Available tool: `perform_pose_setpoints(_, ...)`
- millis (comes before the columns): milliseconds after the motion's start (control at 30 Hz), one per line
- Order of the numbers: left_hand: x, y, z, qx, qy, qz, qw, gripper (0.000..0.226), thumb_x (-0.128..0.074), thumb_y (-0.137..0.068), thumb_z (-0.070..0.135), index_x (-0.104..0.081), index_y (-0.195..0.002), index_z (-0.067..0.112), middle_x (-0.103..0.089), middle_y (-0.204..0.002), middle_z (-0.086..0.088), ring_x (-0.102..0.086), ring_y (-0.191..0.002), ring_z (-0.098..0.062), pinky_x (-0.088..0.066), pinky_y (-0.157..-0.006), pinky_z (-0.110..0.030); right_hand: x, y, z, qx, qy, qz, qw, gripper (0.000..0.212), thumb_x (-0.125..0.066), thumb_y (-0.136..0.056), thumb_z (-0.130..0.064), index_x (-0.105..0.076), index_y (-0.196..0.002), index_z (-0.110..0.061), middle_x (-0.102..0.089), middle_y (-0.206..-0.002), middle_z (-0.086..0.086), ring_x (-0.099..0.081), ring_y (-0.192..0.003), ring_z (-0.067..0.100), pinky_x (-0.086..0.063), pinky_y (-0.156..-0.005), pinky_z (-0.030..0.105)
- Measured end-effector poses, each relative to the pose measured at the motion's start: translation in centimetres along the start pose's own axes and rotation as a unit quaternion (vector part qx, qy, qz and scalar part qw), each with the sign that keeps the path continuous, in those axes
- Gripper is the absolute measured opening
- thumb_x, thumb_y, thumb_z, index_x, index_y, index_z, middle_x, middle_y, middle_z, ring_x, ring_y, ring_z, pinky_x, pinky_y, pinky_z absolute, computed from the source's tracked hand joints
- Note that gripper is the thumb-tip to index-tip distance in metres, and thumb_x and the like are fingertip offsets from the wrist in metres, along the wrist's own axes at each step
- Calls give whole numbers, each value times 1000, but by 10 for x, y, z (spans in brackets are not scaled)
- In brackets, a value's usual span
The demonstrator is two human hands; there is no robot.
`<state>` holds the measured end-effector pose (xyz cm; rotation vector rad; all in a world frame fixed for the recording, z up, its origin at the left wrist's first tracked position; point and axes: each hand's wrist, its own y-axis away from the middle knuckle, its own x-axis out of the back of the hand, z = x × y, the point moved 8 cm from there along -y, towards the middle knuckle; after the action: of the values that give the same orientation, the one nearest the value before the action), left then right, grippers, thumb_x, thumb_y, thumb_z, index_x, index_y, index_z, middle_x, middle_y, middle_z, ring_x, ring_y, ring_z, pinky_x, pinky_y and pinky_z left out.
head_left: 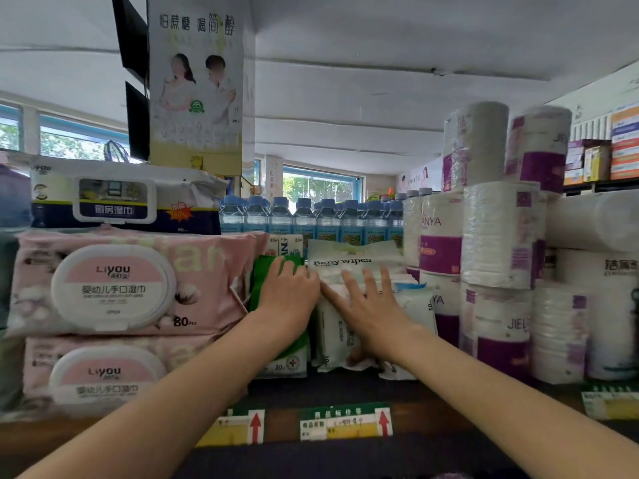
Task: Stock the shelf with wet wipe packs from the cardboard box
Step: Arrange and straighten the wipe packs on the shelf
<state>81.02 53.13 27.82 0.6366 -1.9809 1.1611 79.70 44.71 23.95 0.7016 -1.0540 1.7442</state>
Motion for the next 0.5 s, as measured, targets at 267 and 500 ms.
perform_pose_setpoints(267, -36, 5, -40, 63, -93, -227, 967, 67, -36, -96, 28, -2, -148, 3, -22, -154, -16, -19, -143, -31, -9, -117, -44, 34, -10, -21, 68, -112, 35, 991, 114, -59, -72, -67, 7, -149, -14, 6, -158, 11, 12, -145, 26, 15, -113, 55)
perform_pose_setpoints(500, -35, -4, -37, 63, -30, -289, 955, 81, -49, -92, 32, 5, -150, 17, -3, -158, -11, 5, -145, -34, 1, -116, -52, 11, -18, -51, 81, -51, 30, 995, 114, -56, -75, -67, 7, -148, -7, 6, -157, 13, 12, -145, 28, 18, -108, 56)
